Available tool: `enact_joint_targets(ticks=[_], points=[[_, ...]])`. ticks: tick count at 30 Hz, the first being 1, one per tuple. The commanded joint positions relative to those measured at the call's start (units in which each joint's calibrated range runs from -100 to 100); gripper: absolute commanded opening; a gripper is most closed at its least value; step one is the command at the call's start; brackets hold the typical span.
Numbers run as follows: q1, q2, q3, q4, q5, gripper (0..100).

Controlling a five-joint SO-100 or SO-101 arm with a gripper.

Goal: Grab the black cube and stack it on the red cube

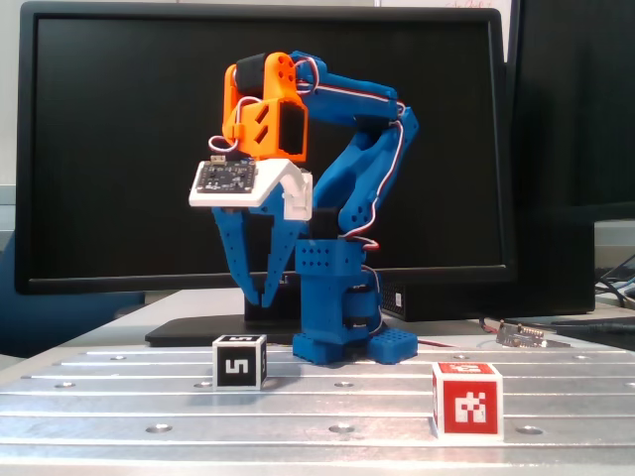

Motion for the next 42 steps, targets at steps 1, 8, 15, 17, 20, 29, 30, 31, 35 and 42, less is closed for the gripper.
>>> enact_joint_targets(ticks=[1,8,15,17,20,29,30,31,35,42], points=[[0.09,0.77,-1.29,-1.2,0.01,1],[-0.06,1.61,2.42,-3.93,-0.36,12],[-0.8,2.03,2.33,-3.93,-0.46,26],[-0.8,2.11,2.6,-3.93,-1.09,29],[-1.98,2.11,2.6,-3.93,-1.99,30],[-2.64,2.19,6.58,-6.84,-3.25,30],[-2.64,2.11,7.57,-7.95,-3.25,30],[-2.64,2.11,8.3,-8.72,-3.25,30],[-2.64,2.11,9.2,-9.75,-3.25,30],[-2.27,2.11,11.91,-12.57,-2.94,30]])
